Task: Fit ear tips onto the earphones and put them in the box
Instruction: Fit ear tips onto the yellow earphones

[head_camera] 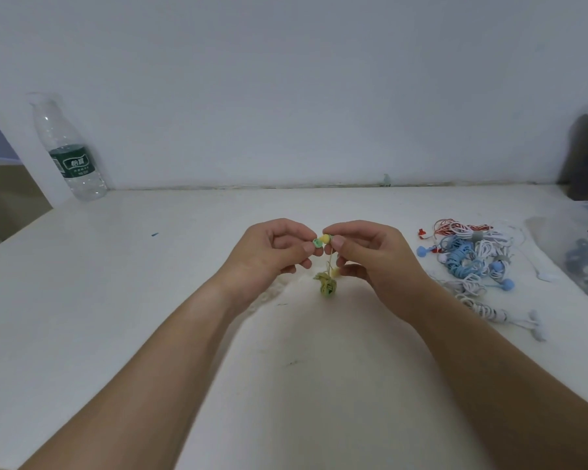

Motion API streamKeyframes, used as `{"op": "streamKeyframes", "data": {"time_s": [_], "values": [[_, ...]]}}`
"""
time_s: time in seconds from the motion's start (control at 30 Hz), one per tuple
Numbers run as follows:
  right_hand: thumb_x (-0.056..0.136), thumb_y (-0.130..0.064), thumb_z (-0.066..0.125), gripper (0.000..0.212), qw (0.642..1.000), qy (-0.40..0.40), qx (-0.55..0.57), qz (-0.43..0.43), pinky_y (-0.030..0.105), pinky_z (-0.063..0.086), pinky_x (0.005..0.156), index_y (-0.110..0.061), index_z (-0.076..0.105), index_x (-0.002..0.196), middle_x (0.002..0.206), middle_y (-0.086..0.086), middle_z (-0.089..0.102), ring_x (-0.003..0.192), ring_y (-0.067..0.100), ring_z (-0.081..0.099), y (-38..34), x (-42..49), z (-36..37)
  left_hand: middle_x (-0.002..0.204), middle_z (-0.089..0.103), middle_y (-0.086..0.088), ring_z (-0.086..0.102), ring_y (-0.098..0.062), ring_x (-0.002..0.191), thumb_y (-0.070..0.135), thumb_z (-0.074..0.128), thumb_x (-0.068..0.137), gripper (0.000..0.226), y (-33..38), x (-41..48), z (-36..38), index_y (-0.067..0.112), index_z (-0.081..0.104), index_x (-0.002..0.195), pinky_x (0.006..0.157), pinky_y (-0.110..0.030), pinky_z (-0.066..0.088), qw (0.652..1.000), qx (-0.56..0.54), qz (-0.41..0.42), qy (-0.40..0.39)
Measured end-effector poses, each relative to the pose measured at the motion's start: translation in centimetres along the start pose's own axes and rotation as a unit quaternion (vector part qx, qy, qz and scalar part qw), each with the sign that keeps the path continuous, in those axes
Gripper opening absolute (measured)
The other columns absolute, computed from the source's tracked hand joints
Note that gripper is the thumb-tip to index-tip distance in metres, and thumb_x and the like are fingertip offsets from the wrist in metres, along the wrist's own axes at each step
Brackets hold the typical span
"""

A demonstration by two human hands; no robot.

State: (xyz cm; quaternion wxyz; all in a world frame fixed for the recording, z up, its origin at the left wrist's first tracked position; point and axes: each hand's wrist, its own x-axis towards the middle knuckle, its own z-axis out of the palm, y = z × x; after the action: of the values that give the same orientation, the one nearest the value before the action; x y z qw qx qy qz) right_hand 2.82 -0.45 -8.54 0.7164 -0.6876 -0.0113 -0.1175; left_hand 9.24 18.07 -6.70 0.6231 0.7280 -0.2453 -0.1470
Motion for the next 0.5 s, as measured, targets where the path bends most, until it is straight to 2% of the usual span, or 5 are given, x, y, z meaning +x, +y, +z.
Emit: {"op": "streamKeyframes", "data": {"time_s": [0.23,0.5], "values": [[0.091,-0.007,0.068,0.014,1.0,0.012,-0.023,-0.004,0.032,0.053,0.07,-0.016,0.077,0.096,0.08,0.006,0.072,0.069,0.015,0.06,-0.25,-0.12,-0.01,0.088,0.077,-0.004,0.066,-0.012,0.072,0.006,0.07,0.089,0.01,-0.08,0.03,0.12,0.015,0.069,0.094,0.066,-0.021,0.047,1.0,-0.008,0.001,0.005],[0.089,-0.008,0.07,0.01,1.0,0.011,-0.029,0.005,0.034,0.052,0.072,-0.015,0.077,0.093,0.081,0.008,0.072,0.071,0.015,0.06,-0.34,-0.12,-0.01,0.089,0.077,-0.005,0.066,-0.013,0.072,0.007,0.071,0.089,0.009,-0.08,0.04,0.11,0.014,0.069,0.094,0.066,-0.022,0.046,1.0,-0.008,0.0,0.005]]}}
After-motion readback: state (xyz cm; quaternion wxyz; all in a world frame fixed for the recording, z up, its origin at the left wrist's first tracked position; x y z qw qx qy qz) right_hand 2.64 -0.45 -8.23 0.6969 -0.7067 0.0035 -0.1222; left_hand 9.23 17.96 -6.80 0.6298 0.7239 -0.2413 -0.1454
